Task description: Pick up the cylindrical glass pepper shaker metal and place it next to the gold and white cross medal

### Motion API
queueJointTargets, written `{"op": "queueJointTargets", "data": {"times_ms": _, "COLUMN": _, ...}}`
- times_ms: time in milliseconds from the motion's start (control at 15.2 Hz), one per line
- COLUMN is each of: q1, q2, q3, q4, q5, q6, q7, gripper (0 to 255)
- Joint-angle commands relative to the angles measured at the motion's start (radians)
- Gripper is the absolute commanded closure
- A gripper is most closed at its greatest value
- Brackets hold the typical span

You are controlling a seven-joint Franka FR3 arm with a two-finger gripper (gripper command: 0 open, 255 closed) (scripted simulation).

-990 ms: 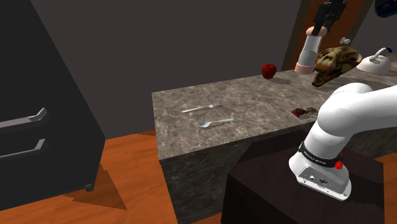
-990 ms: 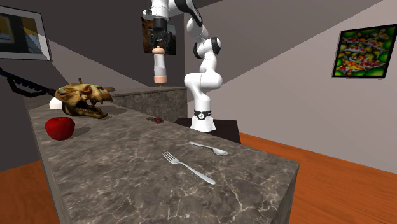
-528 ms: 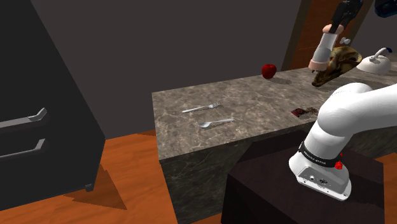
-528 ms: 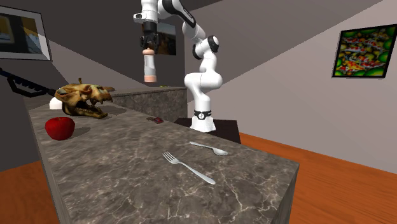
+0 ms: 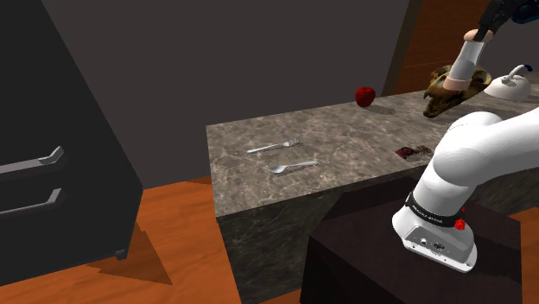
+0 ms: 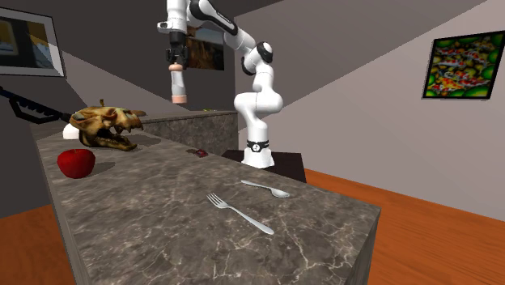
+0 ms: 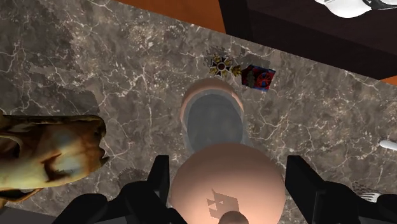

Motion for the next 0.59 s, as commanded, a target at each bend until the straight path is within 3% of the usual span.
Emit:
{"op": "queueJointTargets", "data": {"times_ms": 0, "q1": 0.022, "q2": 0.022, "q3": -0.057, "q4": 0.048, "q5": -0.023, "q6": 0.004, "q7": -0.049, "gripper": 255}}
{"op": "queueJointTargets", "data": {"times_ms": 132, "q1": 0.047, "q2": 0.045, "q3": -0.109, "q4": 0.1, "q5": -0.039, "q6": 0.005, "q7": -0.091, "gripper": 255}}
{"op": "queueJointTargets", "data": {"times_ms": 528, "q1": 0.025, "q2": 0.002, "q3": -0.123, "q4": 0.0, "q5": -0.066, "q6": 0.065, "q7": -0.075, "gripper": 255}}
